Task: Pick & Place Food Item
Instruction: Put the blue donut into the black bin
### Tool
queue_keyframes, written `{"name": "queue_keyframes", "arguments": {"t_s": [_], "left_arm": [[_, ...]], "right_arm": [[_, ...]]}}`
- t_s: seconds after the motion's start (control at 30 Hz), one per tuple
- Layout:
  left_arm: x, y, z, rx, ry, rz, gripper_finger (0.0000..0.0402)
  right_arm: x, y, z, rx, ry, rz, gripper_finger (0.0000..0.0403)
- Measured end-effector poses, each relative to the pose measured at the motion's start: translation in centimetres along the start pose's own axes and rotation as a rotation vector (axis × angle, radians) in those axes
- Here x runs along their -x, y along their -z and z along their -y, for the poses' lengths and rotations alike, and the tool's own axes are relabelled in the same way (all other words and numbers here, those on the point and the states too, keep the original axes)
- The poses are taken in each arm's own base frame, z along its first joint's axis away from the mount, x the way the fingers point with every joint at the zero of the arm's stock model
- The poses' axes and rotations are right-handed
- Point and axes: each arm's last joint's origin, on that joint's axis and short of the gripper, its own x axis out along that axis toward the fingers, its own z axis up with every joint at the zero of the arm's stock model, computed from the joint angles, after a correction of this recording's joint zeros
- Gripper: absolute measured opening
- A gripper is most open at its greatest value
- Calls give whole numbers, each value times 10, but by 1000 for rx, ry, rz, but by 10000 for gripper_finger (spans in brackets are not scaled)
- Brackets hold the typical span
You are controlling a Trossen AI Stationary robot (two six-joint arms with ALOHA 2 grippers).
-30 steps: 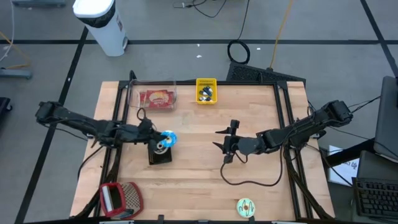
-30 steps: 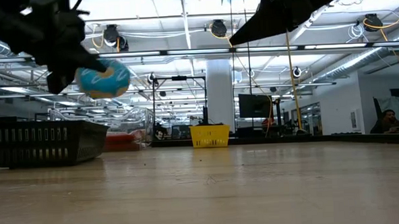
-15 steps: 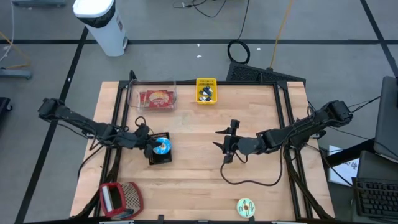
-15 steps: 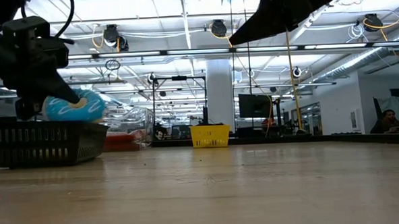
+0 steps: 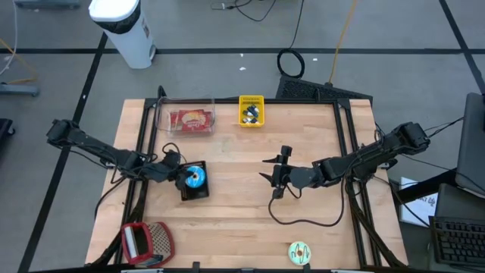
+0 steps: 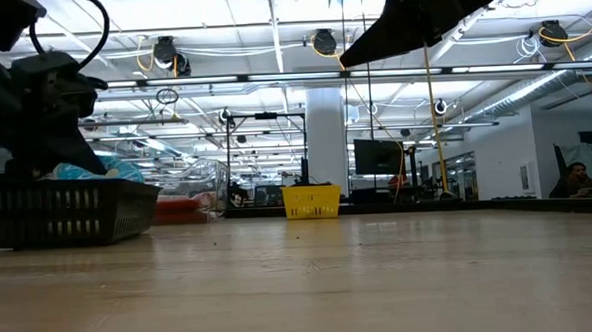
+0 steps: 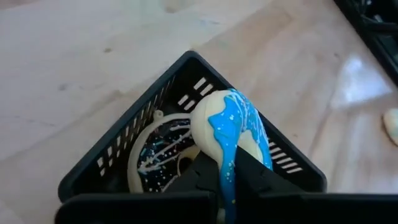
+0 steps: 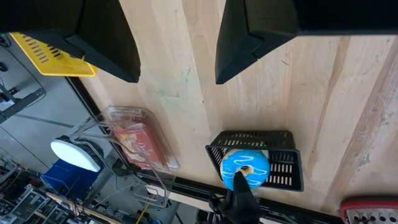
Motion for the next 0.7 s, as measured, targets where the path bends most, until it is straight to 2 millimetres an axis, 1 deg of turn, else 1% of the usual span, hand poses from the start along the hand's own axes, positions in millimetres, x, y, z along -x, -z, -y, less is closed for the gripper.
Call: {"name": "queue_keyframes", "arguments": {"t_s": [0.03, 0.1, 0.37, 0.5, 0.6, 0.7], "left_arm": [[0, 0, -1, -2, -9, 5, 12], [0, 0, -1, -5, -19, 11, 29], [0, 0, -2, -5, -21, 6, 140], [0, 1, -2, -47, -16, -12, 194], [0, 1, -2, -47, -14, -8, 221], [2, -2, 0, -57, -3, 2, 238]], "right_arm": [[0, 0, 0, 0, 0, 0, 196], [0, 0, 0, -12, 0, 0, 196], [0, 0, 0, -21, -2, 0, 196], [0, 0, 0, -20, -3, 0, 196], [0, 0, 0, -18, -3, 0, 196], [0, 0, 0, -18, -3, 0, 196]]}}
